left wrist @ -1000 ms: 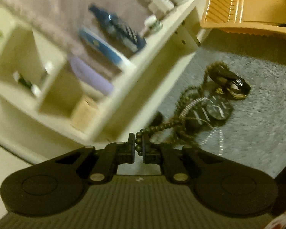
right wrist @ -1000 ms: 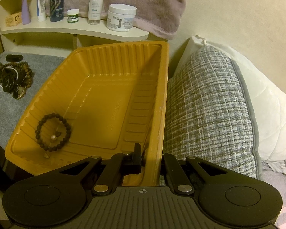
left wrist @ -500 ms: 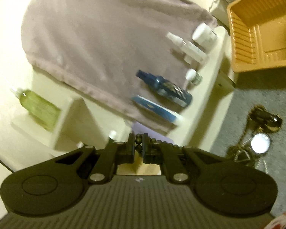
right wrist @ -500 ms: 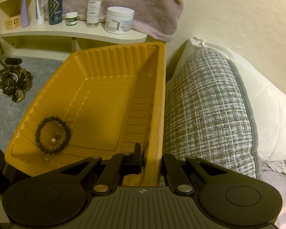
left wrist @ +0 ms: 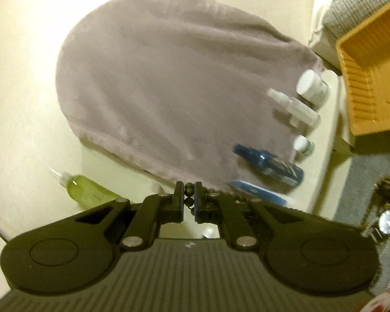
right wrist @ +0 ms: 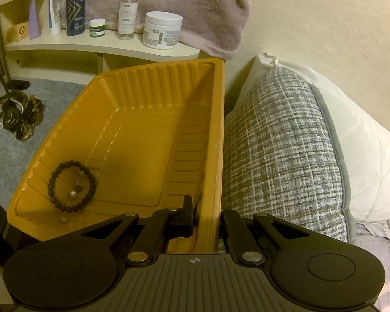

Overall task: Organize jewelry
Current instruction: 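Lift the bead necklace high above the stand with the left gripper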

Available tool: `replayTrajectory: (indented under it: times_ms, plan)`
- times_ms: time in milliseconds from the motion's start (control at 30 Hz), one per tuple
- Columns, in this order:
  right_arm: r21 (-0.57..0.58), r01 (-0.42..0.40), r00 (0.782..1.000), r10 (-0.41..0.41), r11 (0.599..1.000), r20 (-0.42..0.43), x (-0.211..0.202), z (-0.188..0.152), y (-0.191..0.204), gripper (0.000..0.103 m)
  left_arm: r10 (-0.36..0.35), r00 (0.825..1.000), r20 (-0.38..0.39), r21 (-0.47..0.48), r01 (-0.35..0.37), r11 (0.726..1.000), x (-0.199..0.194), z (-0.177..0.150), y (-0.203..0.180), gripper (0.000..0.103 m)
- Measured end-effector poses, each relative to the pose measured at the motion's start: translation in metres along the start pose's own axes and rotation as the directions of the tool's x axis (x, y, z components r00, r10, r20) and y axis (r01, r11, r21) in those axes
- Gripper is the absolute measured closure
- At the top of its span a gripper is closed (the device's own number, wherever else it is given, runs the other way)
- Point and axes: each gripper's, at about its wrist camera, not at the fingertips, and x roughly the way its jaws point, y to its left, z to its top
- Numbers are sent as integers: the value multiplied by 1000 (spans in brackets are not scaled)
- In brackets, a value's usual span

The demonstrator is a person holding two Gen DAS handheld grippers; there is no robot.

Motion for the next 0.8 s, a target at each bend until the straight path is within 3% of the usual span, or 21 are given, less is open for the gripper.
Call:
replayTrajectory:
  times_ms: [433,800]
  plan:
    - [-3,2,1000,-2,1000,15,-3,2,0,100,40,995,93,-86,-32,996,3,40,57,97]
    - [-5,4,1000,-3,1000,27,-4,3,-2,100,-41,982,186,-241,86,967,2,77,98,97]
